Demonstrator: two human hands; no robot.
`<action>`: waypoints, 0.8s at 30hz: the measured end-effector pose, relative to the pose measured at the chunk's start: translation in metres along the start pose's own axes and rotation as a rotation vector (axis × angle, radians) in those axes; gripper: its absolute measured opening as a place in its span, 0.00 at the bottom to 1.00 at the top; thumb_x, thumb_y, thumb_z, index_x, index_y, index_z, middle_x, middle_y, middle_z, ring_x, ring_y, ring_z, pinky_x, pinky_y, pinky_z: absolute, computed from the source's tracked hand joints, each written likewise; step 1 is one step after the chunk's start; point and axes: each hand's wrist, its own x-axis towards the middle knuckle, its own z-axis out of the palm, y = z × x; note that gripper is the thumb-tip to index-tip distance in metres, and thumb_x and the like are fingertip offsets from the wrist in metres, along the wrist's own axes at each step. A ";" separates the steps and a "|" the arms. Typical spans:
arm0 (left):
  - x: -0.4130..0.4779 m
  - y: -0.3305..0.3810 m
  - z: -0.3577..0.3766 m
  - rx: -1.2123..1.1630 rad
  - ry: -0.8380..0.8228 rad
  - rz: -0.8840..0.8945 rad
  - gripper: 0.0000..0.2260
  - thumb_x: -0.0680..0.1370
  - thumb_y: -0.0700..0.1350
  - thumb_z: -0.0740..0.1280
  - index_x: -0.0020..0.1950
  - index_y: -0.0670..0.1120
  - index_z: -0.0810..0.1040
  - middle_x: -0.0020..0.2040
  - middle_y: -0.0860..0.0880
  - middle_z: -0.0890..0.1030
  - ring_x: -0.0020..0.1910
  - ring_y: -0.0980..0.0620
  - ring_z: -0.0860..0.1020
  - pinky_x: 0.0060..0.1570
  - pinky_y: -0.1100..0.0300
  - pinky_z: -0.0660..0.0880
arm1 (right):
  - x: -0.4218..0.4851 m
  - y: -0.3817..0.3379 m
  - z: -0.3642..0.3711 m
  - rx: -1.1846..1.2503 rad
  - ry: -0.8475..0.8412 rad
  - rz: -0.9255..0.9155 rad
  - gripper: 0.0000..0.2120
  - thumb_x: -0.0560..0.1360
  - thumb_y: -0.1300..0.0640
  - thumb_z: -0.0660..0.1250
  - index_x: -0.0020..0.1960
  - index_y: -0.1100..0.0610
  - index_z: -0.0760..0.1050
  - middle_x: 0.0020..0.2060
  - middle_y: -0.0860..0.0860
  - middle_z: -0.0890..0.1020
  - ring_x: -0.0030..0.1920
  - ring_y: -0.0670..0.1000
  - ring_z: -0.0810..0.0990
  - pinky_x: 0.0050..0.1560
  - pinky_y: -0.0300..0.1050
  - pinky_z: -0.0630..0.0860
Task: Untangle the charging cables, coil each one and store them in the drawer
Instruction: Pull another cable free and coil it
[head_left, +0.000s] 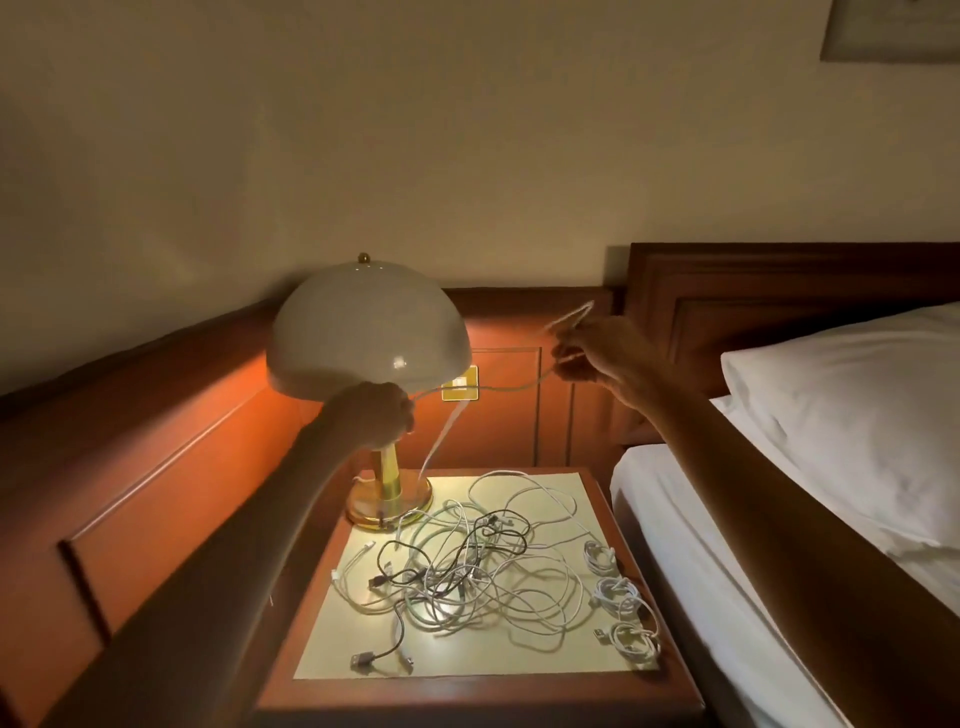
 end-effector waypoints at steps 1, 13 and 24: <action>-0.009 -0.010 -0.007 -0.043 -0.002 0.036 0.11 0.83 0.43 0.57 0.45 0.45 0.76 0.44 0.45 0.81 0.40 0.49 0.79 0.42 0.58 0.75 | -0.012 0.000 -0.002 -0.096 -0.062 0.031 0.06 0.80 0.62 0.66 0.52 0.63 0.80 0.41 0.58 0.83 0.36 0.52 0.83 0.35 0.43 0.82; -0.088 -0.047 -0.088 -0.673 0.560 0.320 0.11 0.83 0.51 0.60 0.49 0.53 0.81 0.34 0.59 0.76 0.32 0.64 0.70 0.36 0.65 0.64 | -0.097 -0.079 0.019 0.288 -0.390 -0.179 0.07 0.82 0.64 0.60 0.53 0.66 0.76 0.41 0.57 0.82 0.41 0.52 0.83 0.41 0.41 0.82; -0.094 -0.047 -0.114 -0.753 0.659 0.352 0.13 0.79 0.59 0.59 0.47 0.57 0.82 0.48 0.58 0.83 0.52 0.54 0.79 0.57 0.51 0.72 | -0.132 -0.134 0.025 0.446 -0.259 -0.018 0.11 0.81 0.58 0.64 0.57 0.65 0.77 0.42 0.57 0.85 0.37 0.50 0.85 0.34 0.38 0.81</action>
